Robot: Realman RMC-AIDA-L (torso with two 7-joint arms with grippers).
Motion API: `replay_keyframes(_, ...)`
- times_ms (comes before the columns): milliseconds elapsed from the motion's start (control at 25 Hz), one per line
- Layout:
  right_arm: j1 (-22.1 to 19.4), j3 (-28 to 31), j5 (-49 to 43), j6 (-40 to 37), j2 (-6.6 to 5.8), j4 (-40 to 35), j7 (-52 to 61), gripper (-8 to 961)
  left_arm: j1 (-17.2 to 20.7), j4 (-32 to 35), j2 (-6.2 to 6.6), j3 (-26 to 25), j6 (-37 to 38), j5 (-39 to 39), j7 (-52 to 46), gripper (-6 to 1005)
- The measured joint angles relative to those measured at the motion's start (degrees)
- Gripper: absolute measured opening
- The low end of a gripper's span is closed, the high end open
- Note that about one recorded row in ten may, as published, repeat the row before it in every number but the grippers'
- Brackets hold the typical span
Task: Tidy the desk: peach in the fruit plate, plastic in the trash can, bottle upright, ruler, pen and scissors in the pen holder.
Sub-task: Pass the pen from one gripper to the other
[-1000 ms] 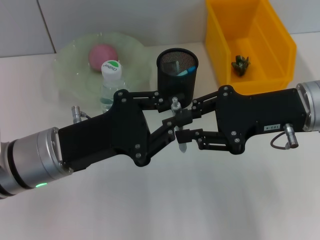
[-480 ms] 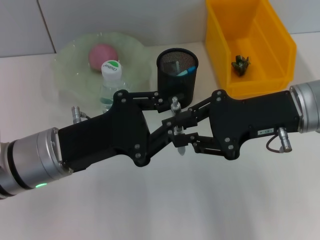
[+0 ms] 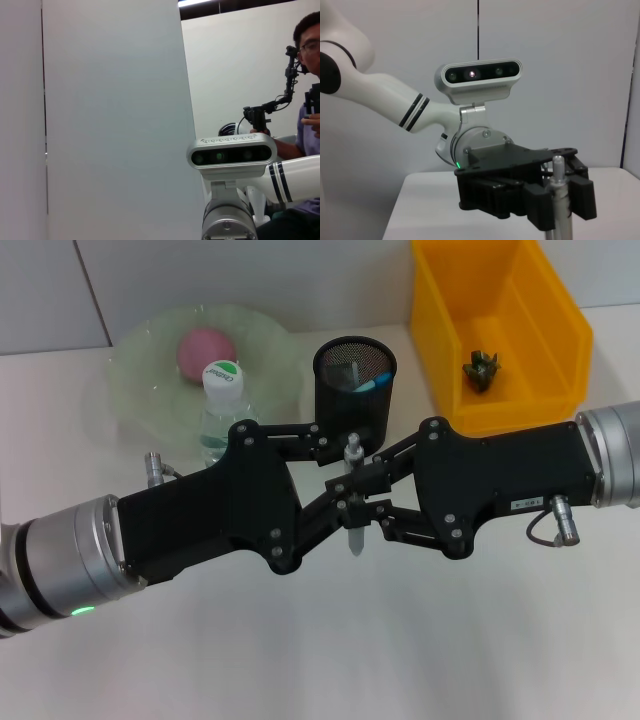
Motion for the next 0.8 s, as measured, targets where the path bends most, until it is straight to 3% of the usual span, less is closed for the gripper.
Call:
replay_keyframes(520, -0.89, -0.79, 0.33, 0.89, 0.09, -0.21, -0.18, 143, 0.63, 0.02, -0.08, -0.14, 1.19, -0.77, 0.36, 226)
replay_keyframes(640, -1.04, -0.87, 0.39, 1.08, 0.09, -0.2, -0.17, 142, 0.63, 0.02, -0.09, -0.21, 1.43, -0.79, 0.37, 315)
replay_keyframes(800, -1.33, -0.63, 0.59, 1.42, 0.07, -0.23, -0.04, 141, 0.74, 0.02, -0.09, -0.46, 2.07, -0.8, 0.42, 343)
